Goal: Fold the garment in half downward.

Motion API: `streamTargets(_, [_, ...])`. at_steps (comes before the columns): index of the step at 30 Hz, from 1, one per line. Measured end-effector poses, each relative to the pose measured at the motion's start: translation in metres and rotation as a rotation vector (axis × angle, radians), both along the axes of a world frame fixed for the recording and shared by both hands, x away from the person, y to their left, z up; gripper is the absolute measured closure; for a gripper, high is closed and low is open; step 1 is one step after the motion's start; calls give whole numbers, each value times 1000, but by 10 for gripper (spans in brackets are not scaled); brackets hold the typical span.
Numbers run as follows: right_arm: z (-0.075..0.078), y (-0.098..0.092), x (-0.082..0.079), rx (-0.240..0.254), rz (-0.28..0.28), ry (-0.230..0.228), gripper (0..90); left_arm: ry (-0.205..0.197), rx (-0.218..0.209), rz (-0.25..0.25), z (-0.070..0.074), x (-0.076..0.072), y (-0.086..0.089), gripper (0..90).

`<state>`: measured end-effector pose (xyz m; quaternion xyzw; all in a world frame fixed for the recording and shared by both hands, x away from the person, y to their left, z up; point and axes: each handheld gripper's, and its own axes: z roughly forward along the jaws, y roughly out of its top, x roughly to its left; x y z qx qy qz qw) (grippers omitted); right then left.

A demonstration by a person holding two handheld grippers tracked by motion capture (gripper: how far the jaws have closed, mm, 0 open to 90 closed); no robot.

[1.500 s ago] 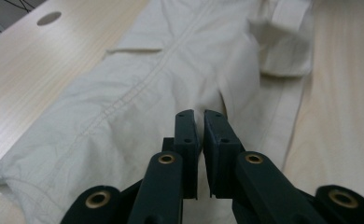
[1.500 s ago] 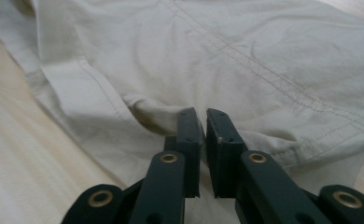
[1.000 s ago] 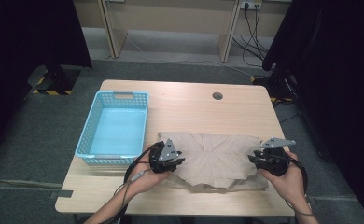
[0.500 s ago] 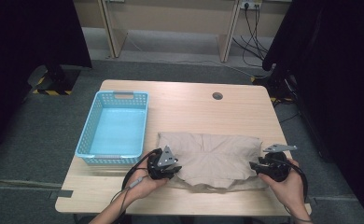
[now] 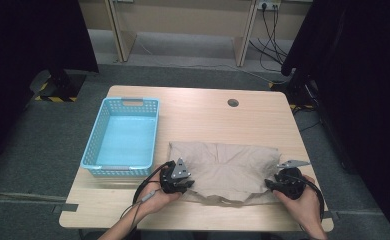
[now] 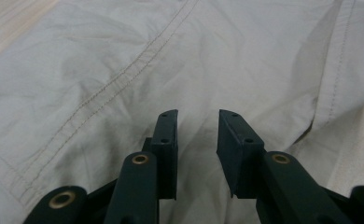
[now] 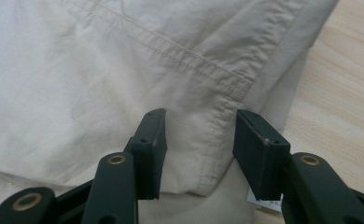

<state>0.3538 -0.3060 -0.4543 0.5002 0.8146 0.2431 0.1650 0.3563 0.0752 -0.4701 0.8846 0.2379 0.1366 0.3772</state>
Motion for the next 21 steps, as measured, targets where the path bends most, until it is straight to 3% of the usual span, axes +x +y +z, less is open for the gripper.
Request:
streamTargets(4, [2, -5, 2, 9, -12, 17, 533, -10, -15, 0, 2, -1, -2, 672])
streamTargets(5, [5, -8, 3, 33, -19, 10, 526, -24, -23, 1, 5, -1, -2, 659])
streamTargets(7, [11, -15, 7, 95, -58, -16, 471, -86, -35, 24, 13, -2, -2, 577])
streamTargets(8, [17, -20, 11, 101, -83, -47, 452, -100, -33, 34, 16, -2, -1, 543])
streamTargets(12, [30, -30, 29, 157, -121, -91, 410, -151, -60, 90, 24, 3, -2, 453])
streamTargets(16, [27, -32, 53, 192, -155, -58, 385, -133, -69, 157, 22, 17, -3, 391])
streamTargets(21, [12, -28, 71, 184, -163, 18, 395, -82, -17, 154, 14, 24, -6, 388])
